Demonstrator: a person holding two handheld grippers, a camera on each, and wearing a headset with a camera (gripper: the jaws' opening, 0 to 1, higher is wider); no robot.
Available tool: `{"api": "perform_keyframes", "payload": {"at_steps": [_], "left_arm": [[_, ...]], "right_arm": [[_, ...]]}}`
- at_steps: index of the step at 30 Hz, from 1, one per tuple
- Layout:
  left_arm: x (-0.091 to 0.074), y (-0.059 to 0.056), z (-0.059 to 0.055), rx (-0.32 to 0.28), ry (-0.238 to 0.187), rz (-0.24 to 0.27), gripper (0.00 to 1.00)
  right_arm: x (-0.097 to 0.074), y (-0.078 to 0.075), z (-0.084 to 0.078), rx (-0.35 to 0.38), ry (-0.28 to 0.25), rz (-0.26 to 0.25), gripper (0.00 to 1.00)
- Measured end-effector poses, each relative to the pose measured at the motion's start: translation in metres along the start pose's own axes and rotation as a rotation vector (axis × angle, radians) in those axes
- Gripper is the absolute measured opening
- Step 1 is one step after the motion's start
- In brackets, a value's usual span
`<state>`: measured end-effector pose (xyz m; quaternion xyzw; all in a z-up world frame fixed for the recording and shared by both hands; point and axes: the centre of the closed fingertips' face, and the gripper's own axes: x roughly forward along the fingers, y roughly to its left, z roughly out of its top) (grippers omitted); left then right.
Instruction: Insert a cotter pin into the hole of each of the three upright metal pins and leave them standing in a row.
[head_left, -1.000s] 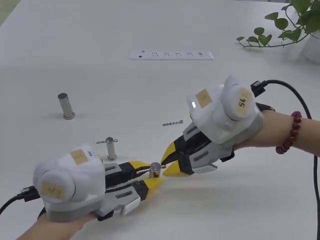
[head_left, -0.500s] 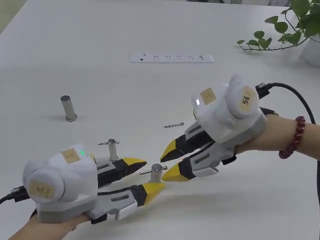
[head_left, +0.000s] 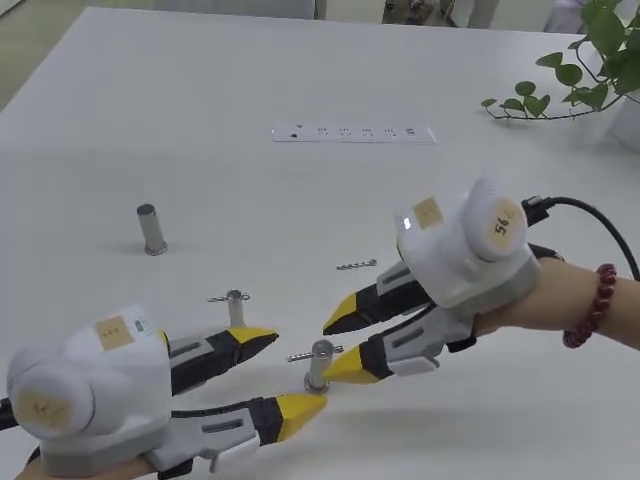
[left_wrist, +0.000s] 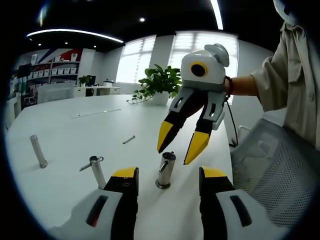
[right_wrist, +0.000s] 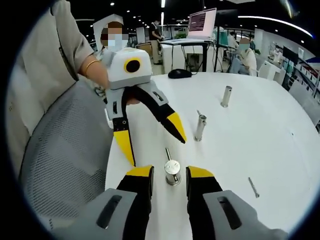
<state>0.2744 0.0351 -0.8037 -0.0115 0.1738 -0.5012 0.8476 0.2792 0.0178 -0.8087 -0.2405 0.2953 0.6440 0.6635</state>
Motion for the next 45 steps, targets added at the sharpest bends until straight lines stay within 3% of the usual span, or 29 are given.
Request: {"api": "perform_keyframes", "payload": {"at_steps": [16,20,45], "left_arm": [[-0.012,-0.001,0.005,-0.005,-0.013,0.033,0.53],[-0.014,-0.002,0.005,0.005,-0.009,0.038,0.54],[-0.024,-0.002,0.005,0.013,0.001,0.058,0.54]], "right_arm": [[0.009,-0.004,0.000,-0.012,-0.041,-0.014,0.23],[0.011,-0.005,-0.001,-0.027,-0.036,-0.011,0.17],[0.012,-0.007,-0.002,-0.047,-0.058,-0.053,0.12]]}}
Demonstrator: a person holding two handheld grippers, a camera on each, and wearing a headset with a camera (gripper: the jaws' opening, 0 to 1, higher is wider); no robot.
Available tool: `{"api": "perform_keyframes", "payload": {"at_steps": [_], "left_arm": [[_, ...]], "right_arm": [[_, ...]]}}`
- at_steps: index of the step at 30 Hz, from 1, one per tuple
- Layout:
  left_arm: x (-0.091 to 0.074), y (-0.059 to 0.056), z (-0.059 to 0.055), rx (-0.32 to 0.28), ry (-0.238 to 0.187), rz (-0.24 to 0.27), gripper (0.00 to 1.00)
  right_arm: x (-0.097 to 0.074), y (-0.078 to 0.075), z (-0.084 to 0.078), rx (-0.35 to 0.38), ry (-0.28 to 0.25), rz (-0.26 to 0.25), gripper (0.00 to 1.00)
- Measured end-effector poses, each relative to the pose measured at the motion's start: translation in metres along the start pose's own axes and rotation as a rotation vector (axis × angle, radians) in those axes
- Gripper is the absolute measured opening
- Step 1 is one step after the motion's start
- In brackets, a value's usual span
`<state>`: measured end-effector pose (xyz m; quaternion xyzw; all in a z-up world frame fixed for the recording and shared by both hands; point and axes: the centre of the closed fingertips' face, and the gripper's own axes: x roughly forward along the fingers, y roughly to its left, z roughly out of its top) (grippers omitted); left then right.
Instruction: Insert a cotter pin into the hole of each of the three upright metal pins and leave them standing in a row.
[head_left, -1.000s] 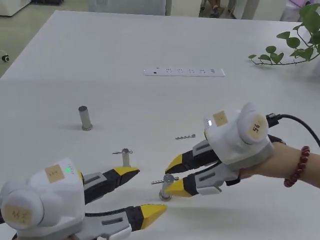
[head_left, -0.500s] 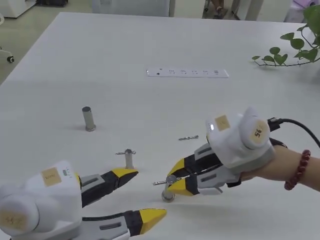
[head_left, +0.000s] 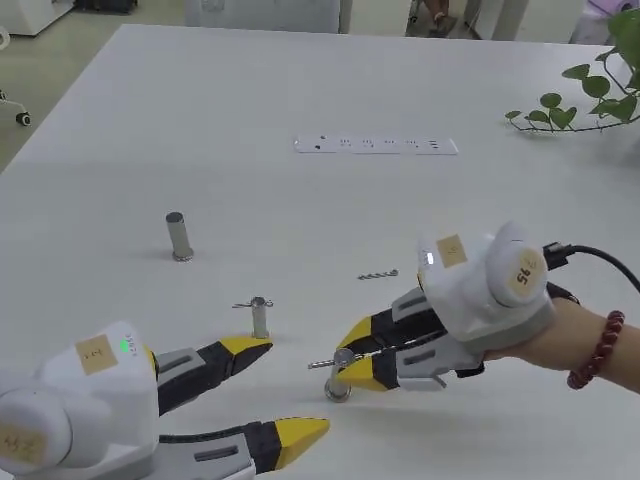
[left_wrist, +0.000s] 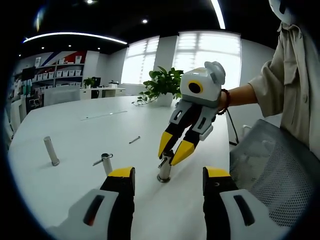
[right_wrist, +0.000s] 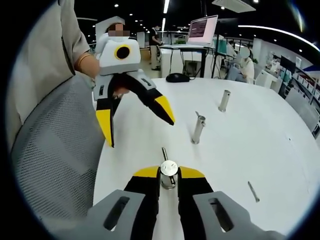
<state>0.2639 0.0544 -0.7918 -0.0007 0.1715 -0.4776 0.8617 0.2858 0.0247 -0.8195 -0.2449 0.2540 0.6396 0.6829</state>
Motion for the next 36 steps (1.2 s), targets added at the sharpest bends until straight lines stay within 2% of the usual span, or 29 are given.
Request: {"api": "perform_keyframes", "payload": {"at_steps": [8,14,28,36], "left_arm": [[-0.003,0.002,0.000,0.004,-0.003,0.012,0.54],[-0.006,0.001,0.001,0.008,-0.004,0.017,0.54],[-0.011,0.006,0.001,0.009,-0.003,0.033,0.54],[-0.014,0.008,0.000,0.004,-0.001,0.046,0.54]], "right_arm": [[-0.001,0.001,0.000,-0.019,0.013,-0.007,0.12],[-0.002,-0.004,0.001,0.006,0.014,-0.014,0.12],[0.000,-0.026,0.009,0.013,0.028,-0.047,0.12],[0.003,-0.042,0.014,0.027,0.015,-0.078,0.12]]}}
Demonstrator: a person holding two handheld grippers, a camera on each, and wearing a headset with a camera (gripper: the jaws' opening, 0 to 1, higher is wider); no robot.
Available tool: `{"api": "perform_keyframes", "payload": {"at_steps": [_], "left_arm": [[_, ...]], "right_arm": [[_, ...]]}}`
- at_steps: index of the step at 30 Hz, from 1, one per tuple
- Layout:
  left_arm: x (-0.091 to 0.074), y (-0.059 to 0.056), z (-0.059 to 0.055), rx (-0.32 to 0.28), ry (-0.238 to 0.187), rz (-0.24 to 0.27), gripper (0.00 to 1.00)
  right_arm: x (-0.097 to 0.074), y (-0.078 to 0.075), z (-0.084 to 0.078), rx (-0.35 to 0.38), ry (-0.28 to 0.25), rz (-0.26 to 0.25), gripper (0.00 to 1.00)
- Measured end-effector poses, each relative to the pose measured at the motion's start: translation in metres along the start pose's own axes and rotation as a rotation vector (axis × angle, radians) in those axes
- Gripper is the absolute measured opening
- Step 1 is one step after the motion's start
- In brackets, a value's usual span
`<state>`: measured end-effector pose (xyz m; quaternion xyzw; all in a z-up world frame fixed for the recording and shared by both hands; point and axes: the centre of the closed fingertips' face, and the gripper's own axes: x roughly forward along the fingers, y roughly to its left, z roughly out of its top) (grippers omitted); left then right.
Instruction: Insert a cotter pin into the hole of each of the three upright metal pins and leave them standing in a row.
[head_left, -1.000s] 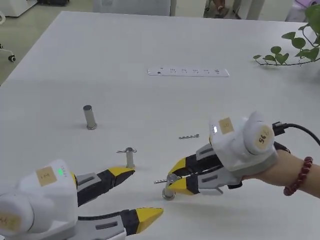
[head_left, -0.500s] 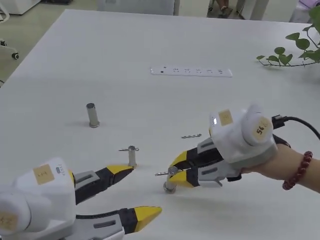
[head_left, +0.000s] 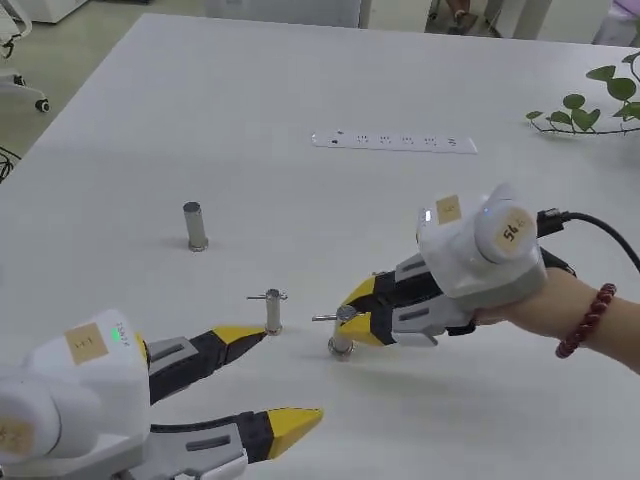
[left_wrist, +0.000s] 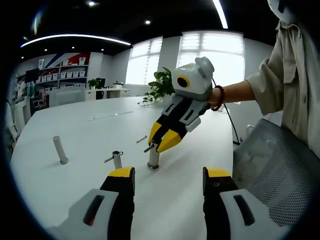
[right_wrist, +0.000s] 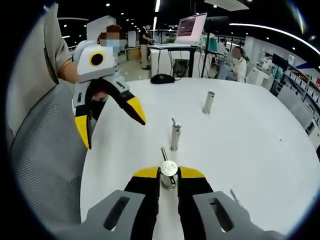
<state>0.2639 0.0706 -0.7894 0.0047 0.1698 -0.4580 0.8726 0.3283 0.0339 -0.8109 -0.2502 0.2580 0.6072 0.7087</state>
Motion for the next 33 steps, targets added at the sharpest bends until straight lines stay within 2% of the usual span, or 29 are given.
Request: {"api": "perform_keyframes", "payload": {"at_steps": [17,33], "left_arm": [[-0.006,0.005,-0.004,-0.008,0.007,0.015,0.54],[-0.007,0.006,-0.006,-0.010,0.017,0.012,0.54]], "right_arm": [[0.009,-0.024,0.002,0.035,0.003,-0.031,0.12],[0.011,-0.024,0.000,0.046,-0.006,-0.007,0.12]]}}
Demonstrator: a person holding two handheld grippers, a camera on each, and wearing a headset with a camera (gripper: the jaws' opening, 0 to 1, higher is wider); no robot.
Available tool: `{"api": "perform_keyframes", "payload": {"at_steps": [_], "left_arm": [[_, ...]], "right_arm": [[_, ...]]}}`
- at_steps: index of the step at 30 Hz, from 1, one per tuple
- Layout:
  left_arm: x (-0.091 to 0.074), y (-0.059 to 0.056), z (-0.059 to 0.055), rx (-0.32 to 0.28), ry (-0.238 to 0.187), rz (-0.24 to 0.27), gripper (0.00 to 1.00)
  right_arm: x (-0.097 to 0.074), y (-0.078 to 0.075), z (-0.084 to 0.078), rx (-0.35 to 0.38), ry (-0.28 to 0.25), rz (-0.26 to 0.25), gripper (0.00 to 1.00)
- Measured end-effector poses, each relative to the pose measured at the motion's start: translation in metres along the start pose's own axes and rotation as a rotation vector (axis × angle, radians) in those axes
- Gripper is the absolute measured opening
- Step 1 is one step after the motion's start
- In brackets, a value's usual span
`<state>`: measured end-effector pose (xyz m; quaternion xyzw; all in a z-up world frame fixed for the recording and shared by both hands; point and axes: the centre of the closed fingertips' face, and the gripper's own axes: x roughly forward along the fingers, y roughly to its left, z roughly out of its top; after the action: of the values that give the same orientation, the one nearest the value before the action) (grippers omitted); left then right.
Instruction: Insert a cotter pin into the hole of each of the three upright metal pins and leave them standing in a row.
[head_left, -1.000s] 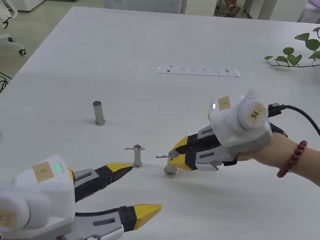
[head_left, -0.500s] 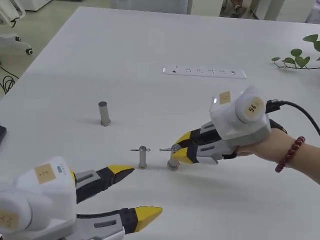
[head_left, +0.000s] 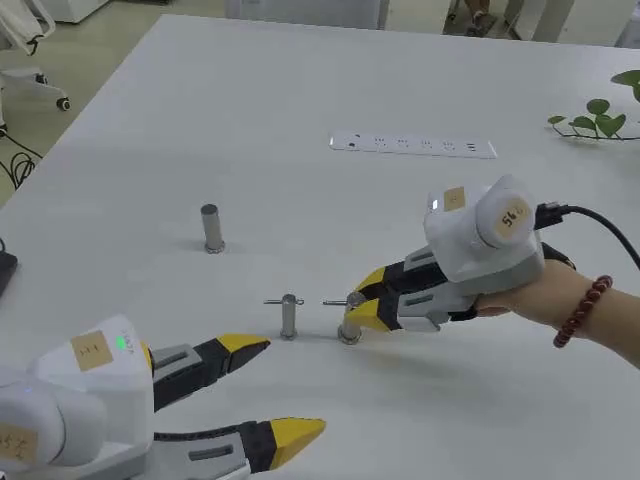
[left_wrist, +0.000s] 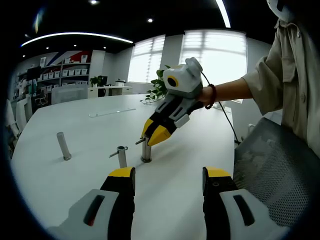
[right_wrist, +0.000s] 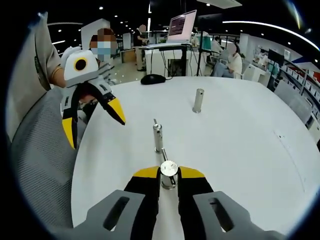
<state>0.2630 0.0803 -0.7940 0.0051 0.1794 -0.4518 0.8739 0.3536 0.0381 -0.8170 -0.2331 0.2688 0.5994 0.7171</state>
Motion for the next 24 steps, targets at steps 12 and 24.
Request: {"api": "perform_keyframes", "payload": {"at_steps": [12,24], "left_arm": [[0.0008,-0.0009,0.0001,-0.001,0.003,-0.002,0.54],[0.0005,-0.0015,0.0009,-0.001,0.000,-0.002,0.54]], "right_arm": [[0.0000,0.0001,-0.0006,0.026,0.005,0.011,0.13],[0.0012,0.0013,-0.0026,0.058,0.002,0.008,0.15]]}}
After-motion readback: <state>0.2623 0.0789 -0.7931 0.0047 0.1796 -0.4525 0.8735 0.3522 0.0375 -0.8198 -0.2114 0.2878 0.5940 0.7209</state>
